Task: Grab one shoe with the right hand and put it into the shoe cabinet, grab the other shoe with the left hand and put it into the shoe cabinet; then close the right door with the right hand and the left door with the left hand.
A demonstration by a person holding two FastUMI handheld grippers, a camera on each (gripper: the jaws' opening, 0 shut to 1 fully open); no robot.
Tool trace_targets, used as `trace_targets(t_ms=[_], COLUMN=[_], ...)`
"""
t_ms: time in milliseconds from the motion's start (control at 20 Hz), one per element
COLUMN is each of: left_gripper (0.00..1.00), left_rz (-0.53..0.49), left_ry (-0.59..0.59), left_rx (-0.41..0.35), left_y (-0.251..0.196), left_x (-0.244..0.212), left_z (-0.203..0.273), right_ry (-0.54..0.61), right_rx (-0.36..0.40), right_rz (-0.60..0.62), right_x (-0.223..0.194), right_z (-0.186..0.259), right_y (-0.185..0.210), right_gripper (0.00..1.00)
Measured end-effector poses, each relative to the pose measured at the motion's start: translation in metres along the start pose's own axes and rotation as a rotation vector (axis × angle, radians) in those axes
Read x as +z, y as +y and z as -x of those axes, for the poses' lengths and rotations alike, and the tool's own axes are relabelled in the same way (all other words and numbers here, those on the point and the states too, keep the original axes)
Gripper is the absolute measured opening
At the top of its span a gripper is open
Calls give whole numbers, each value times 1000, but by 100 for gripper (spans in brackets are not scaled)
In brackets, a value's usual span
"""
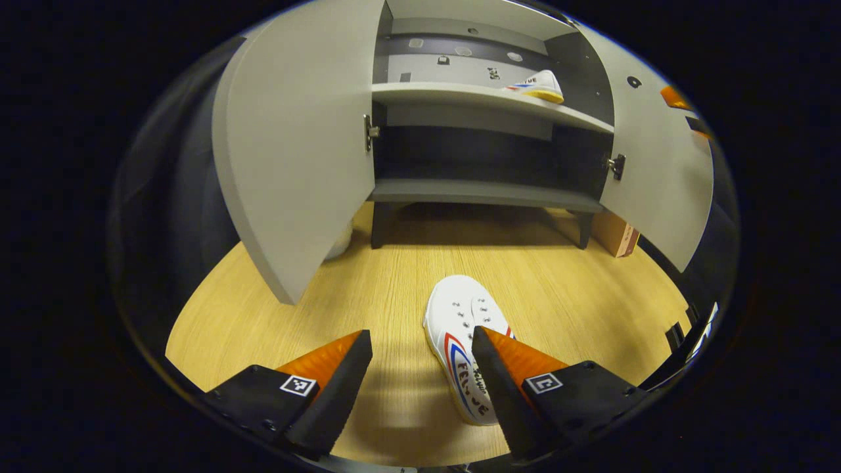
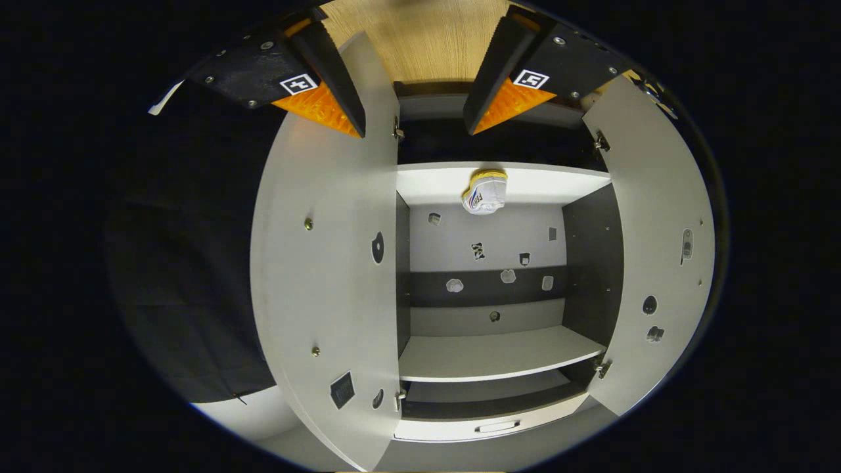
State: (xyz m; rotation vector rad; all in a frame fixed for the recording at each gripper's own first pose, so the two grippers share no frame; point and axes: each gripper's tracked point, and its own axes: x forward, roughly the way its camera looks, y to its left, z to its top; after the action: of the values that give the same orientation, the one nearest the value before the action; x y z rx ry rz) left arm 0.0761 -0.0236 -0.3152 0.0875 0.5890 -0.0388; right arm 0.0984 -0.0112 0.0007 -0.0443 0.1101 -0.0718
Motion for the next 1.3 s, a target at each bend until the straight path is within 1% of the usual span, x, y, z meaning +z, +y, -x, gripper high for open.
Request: trace_targets(t_ms=[250, 350, 550, 650, 700, 800, 900, 950, 1000, 1150, 1300], left_gripper=[100, 100, 100, 78, 62, 43, 35, 18, 7, 7, 7], left_rz=[0, 25, 66, 72, 52, -13, 3, 31, 49, 17, 37], left_ry=[105, 152, 204, 214, 221, 262, 307, 316, 313, 318, 308], left_rx=[-29, -50, -100, -122, -120, -80, -35, -27, -32, -28, -54], left_y=[-8, -13, -23, -34, -39, -37, -33, -32, -33, -28, -18], left_x=[-37, -48, -55, -54, -54, -55, -56, -54, -53, -33, -4], left_z=[-20, -24, -32, -34, -33, -32, -35, -34, -35, -34, -21], right_ry=[19, 30, 39, 38, 37, 36, 33, 29, 26, 16, -1], right_rx=[-12, -8, -5, -4, -5, -4, -5, -4, -4, 4, 13], right_rz=[-8, -14, -17, -13, -12, -15, -15, -13, -12, -9, -8], right_x=[-14, -19, -24, -25, -25, -25, -25, -24, -23, -19, -12], right_z=[5, 8, 12, 13, 14, 15, 17, 18, 20, 22, 24], right_y=[-15, -16, -18, -19, -20, -20, -21, -22, -22, -20, -18], right_gripper=[92, 92, 92, 92, 92, 92, 92, 92, 92, 92, 92])
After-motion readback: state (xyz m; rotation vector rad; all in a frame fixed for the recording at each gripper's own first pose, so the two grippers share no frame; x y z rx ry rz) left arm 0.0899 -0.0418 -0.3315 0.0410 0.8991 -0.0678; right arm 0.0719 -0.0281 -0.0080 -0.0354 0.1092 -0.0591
